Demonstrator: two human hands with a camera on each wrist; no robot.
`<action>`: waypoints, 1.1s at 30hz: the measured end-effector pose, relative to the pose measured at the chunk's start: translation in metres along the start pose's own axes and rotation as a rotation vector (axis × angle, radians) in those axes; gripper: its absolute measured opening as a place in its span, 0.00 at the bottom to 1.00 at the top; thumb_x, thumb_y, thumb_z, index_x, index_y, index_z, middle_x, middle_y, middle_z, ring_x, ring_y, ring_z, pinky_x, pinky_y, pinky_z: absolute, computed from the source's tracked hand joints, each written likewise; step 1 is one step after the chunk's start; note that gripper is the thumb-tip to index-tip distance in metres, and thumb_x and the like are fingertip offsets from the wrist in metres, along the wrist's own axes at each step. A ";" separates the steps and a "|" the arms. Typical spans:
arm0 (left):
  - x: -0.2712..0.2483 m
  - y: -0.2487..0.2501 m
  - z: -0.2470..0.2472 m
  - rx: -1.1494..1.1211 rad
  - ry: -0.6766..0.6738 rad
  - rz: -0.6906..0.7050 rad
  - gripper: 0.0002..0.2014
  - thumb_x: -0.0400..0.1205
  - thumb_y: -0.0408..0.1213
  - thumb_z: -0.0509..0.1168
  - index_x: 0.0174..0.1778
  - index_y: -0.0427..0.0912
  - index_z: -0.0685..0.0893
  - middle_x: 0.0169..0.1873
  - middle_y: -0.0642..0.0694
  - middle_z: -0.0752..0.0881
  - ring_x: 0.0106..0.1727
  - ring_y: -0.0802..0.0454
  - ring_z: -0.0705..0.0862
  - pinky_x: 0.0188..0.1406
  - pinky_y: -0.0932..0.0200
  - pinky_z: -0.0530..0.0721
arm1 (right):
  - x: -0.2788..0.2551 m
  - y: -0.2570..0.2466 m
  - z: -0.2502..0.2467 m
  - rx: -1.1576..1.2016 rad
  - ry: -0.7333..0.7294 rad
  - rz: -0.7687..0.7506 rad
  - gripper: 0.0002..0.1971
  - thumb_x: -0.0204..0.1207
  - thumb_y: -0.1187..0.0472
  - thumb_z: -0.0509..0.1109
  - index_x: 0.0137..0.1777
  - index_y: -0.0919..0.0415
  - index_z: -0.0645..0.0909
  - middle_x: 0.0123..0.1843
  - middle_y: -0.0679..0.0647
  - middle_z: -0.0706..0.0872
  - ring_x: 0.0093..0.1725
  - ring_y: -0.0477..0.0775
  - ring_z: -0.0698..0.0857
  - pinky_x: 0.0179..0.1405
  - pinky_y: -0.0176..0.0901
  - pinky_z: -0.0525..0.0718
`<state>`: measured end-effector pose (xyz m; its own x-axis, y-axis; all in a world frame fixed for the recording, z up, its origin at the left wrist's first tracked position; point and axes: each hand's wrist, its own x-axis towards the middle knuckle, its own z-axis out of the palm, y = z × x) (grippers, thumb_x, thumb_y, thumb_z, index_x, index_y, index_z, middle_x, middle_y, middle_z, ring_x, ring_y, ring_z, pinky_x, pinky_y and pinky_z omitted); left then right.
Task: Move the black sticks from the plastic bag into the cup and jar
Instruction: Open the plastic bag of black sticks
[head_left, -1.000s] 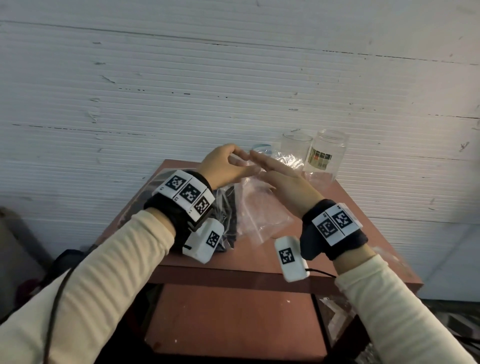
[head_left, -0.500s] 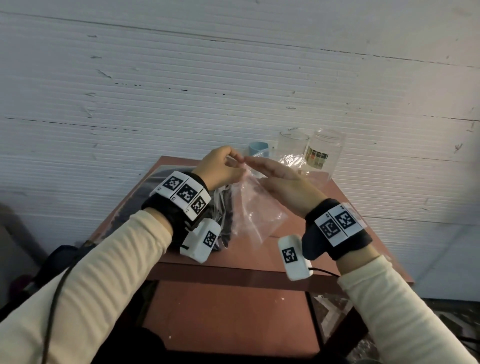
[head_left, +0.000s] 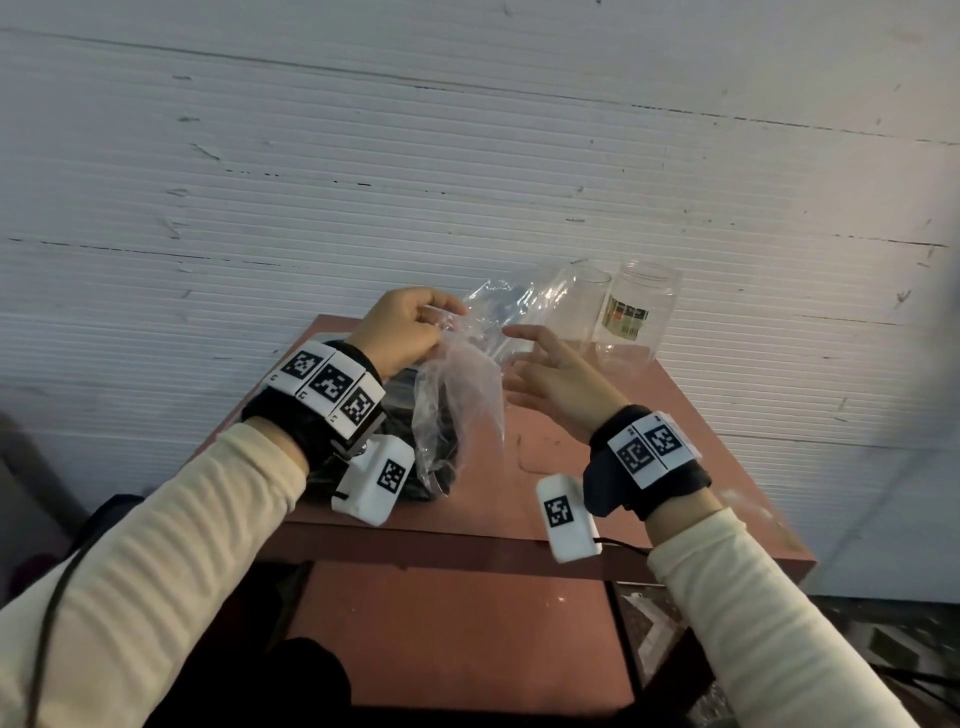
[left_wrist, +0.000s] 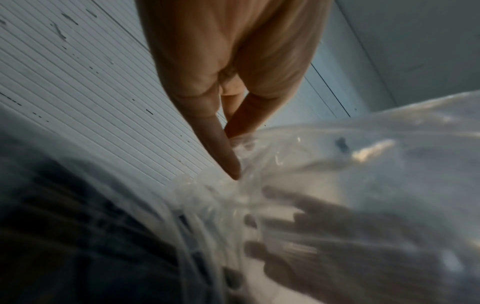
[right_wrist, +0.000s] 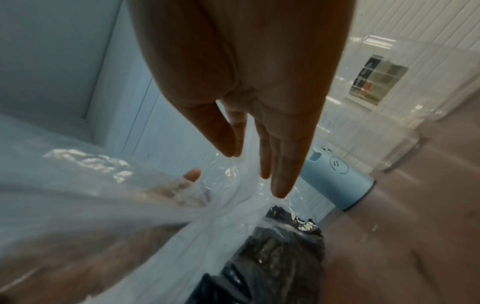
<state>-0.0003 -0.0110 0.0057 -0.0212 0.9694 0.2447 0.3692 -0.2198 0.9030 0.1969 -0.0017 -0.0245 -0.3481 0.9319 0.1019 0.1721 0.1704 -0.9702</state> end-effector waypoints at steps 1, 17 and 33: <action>-0.001 0.000 0.000 -0.022 -0.008 -0.007 0.21 0.77 0.17 0.61 0.49 0.50 0.87 0.46 0.40 0.85 0.42 0.46 0.82 0.51 0.48 0.85 | 0.001 -0.002 -0.002 0.008 0.032 -0.026 0.18 0.82 0.70 0.60 0.69 0.54 0.75 0.60 0.58 0.78 0.50 0.54 0.84 0.60 0.51 0.85; -0.012 0.036 0.033 0.057 -0.005 0.130 0.16 0.73 0.25 0.71 0.53 0.47 0.84 0.44 0.50 0.84 0.39 0.55 0.84 0.38 0.64 0.84 | -0.015 -0.041 -0.037 0.029 0.068 -0.325 0.19 0.85 0.67 0.61 0.74 0.58 0.76 0.69 0.48 0.84 0.52 0.45 0.87 0.43 0.34 0.82; -0.024 0.046 0.025 -0.371 -0.094 -0.030 0.15 0.75 0.33 0.76 0.54 0.35 0.82 0.52 0.35 0.89 0.51 0.45 0.91 0.55 0.50 0.89 | -0.025 -0.043 -0.006 -0.012 0.097 -0.401 0.14 0.74 0.73 0.74 0.59 0.67 0.84 0.47 0.60 0.90 0.43 0.50 0.88 0.42 0.35 0.84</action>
<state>0.0407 -0.0417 0.0328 0.0651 0.9780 0.1981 0.0085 -0.1991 0.9799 0.2042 -0.0302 0.0157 -0.3016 0.8166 0.4922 0.0508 0.5293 -0.8469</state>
